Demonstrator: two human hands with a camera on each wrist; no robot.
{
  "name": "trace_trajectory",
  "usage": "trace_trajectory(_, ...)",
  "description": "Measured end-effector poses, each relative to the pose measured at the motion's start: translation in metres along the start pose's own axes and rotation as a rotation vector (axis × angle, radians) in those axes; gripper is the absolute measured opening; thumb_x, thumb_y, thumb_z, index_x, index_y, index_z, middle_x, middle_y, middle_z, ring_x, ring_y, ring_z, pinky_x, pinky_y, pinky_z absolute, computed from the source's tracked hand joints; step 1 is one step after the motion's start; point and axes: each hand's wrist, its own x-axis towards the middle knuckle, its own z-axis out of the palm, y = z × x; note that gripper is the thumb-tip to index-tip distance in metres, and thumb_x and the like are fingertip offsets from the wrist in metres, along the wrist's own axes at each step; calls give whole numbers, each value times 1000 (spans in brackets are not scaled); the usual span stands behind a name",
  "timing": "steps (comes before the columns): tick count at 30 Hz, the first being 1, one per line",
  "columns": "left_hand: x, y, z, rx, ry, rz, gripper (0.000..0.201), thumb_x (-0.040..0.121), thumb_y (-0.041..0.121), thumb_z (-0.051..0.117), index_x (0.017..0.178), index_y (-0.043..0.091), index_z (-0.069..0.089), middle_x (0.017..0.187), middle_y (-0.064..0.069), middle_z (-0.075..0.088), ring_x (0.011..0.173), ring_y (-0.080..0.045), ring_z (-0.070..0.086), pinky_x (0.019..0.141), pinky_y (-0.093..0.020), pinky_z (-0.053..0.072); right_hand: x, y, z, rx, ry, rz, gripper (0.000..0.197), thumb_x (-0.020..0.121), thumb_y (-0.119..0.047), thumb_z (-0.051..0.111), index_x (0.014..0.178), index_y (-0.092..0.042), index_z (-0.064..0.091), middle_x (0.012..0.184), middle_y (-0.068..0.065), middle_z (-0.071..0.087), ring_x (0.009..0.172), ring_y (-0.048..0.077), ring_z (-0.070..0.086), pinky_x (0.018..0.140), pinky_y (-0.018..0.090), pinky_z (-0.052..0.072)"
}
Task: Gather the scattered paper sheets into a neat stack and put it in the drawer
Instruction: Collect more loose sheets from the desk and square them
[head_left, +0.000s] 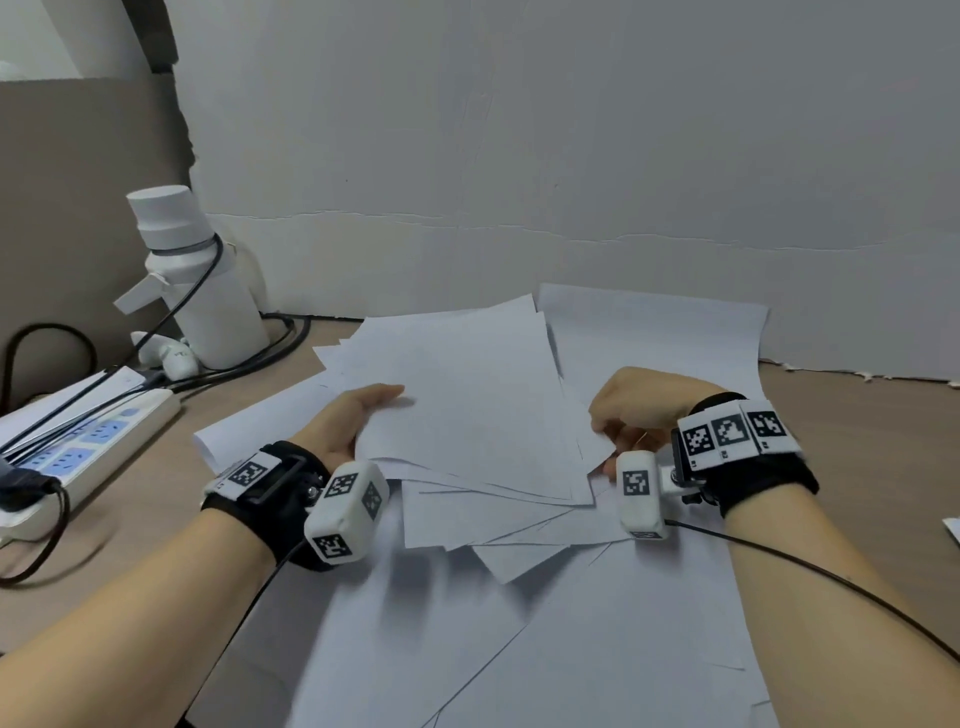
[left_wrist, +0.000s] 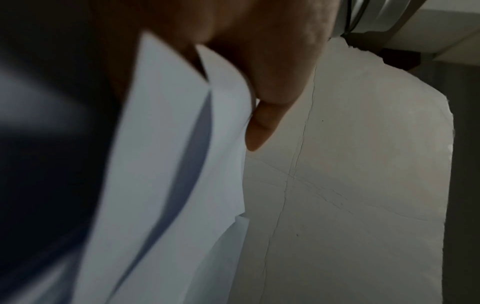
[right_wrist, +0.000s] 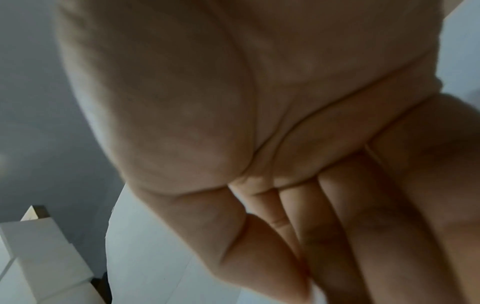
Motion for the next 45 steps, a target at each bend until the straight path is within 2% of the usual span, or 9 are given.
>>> trace_trajectory(8, 6, 1, 14, 328, -4, 139, 22, 94, -5, 61, 115, -1, 64, 97, -16, 72, 78, -30, 68, 73, -38, 57, 3, 1, -3, 4, 94, -14, 22, 84, -22, 64, 85, 0, 66, 76, 7, 72, 81, 35, 73, 75, 37, 55)
trace_trajectory(13, -1, 3, 4, 248, -120, 371, 26, 92, -8, 62, 113, 7, 64, 90, -10, 70, 74, -19, 69, 63, -31, 56, 9, 7, -13, 153, 373, -106, 78, 79, -56, 73, 129, 2, 56, 125, 18, 64, 105, 36, 67, 92, 46, 57)
trace_trajectory(17, -14, 9, 3, 142, -232, 462, 47, 70, 12, 86, 113, 8, 68, 102, -11, 75, 85, -21, 75, 68, -30, 61, 2, -1, -11, 168, 332, -195, 118, 61, -80, 70, 152, -14, 32, 154, 2, 39, 134, 23, 47, 111, 43, 39)
trace_trajectory(19, -16, 18, 0, 155, -300, 467, 79, 42, 29, 101, 112, 10, 70, 107, -12, 76, 92, -24, 75, 70, -32, 61, -7, -7, -12, 235, 332, -327, 95, 64, -73, 75, 139, -19, 50, 141, -5, 56, 125, 10, 56, 105, 34, 45)
trace_trajectory(22, -24, 37, -2, 247, -386, 474, 92, 35, 33, 104, 117, 8, 69, 116, -16, 73, 101, -30, 73, 75, -37, 61, -30, -17, -17, 373, 321, -557, 14, 80, -36, 79, 90, -28, 73, 85, -15, 75, 81, -3, 69, 78, 20, 53)
trace_trajectory(27, -34, 62, 17, 298, -471, 573, 58, 72, 9, 82, 126, 12, 63, 122, -11, 72, 111, -28, 70, 82, -37, 59, -49, -26, -24, 520, 320, -785, 37, 81, -16, 77, 116, -9, 68, 108, 1, 75, 100, 13, 71, 81, 21, 55)
trace_trajectory(34, -34, 79, 29, 228, -518, 583, 51, 64, 10, 92, 112, 13, 75, 118, -13, 73, 105, -28, 72, 80, -35, 60, -44, -23, -31, 551, 549, -777, 19, 82, -2, 75, 100, -8, 72, 92, 4, 77, 86, 23, 74, 73, 36, 60)
trace_trajectory(37, -32, 82, 34, 207, -438, 673, 67, 56, 25, 97, 117, 14, 73, 123, -13, 71, 111, -28, 70, 84, -37, 60, -47, -25, -33, 589, 695, -845, 16, 82, -4, 77, 92, -15, 73, 89, -3, 77, 86, 16, 74, 77, 34, 60)
trace_trajectory(45, -63, 105, 79, 102, -299, 1125, 42, 74, 11, 85, 113, 15, 72, 116, -11, 74, 109, -30, 71, 92, -45, 57, -73, -42, -30, 604, 842, -994, 26, 86, -3, 73, 74, -24, 63, 65, -24, 67, 64, -6, 64, 63, 11, 49)
